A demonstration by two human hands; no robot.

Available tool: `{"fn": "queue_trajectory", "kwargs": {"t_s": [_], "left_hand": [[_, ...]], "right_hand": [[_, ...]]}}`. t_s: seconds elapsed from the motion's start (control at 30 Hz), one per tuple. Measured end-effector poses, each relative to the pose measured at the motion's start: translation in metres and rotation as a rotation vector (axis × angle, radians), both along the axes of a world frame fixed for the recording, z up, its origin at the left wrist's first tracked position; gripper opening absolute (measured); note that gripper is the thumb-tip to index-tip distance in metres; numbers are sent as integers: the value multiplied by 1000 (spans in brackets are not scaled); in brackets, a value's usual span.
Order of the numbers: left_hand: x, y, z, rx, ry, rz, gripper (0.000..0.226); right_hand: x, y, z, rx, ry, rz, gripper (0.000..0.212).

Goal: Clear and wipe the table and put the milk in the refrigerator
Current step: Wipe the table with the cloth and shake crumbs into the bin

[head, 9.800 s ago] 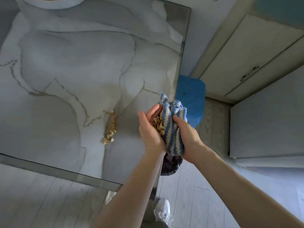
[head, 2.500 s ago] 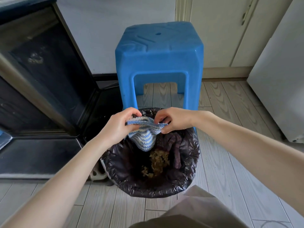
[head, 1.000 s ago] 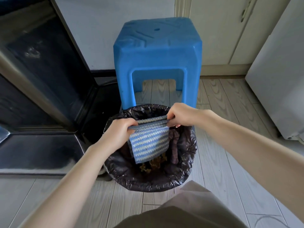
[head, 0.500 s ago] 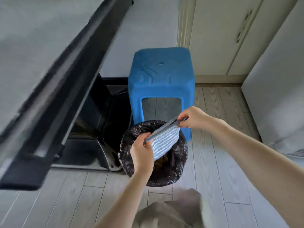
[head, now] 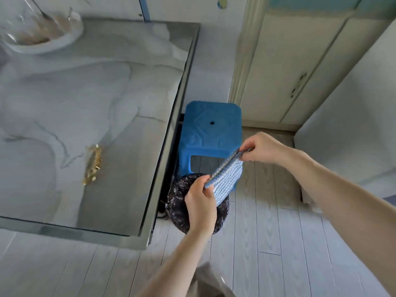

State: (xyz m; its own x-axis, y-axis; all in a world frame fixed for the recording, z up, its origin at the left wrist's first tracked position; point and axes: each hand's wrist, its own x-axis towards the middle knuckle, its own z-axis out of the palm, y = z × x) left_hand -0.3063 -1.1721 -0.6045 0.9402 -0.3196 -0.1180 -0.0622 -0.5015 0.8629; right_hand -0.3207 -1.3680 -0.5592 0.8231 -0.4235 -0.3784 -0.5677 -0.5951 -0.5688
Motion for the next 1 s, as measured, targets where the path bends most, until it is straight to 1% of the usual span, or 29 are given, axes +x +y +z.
{"fn": "queue_trajectory", "kwargs": {"t_s": [0.13, 0.2, 0.27, 0.33, 0.43, 0.53, 0.6, 0.63, 0.67, 0.73, 0.8, 0.87, 0.93, 1.0], "left_hand": [[19, 8, 62, -48, 36, -41, 23], [31, 17, 88, -61, 66, -92, 23], [44, 28, 111, -104, 137, -143, 19], [52, 33, 130, -153, 213, -171, 12], [73, 51, 158, -222, 281, -59, 11], [99, 72, 175, -255, 299, -12, 14], [119, 89, 183, -290, 302, 5, 11], [127, 93, 186, -310, 309, 24, 8], [138, 101, 187, -337, 320, 67, 7], [166, 118, 186, -376, 344, 158, 10], [193, 132, 186, -393, 330, 205, 15], [226, 147, 185, -425, 294, 234, 13], [258, 161, 188, -424, 228, 259, 8], [295, 182, 187, -384, 143, 269, 10]], "right_hand": [[19, 3, 63, 30, -1, 43, 25], [29, 8, 92, 40, 6, 98, 19], [40, 14, 112, 26, -16, 164, 14], [46, 17, 126, 18, -56, 196, 17], [68, 30, 153, 71, -96, 238, 26], [95, 52, 176, 134, -67, 345, 32], [121, 72, 183, 127, -48, 437, 20], [131, 80, 186, 123, -54, 453, 14], [144, 88, 188, 124, -62, 465, 13], [175, 108, 186, 154, -71, 457, 6], [200, 126, 184, 165, -107, 441, 8], [233, 146, 177, 156, -155, 418, 8], [263, 165, 172, 180, -198, 410, 10], [300, 189, 164, 187, -249, 396, 13]]}}
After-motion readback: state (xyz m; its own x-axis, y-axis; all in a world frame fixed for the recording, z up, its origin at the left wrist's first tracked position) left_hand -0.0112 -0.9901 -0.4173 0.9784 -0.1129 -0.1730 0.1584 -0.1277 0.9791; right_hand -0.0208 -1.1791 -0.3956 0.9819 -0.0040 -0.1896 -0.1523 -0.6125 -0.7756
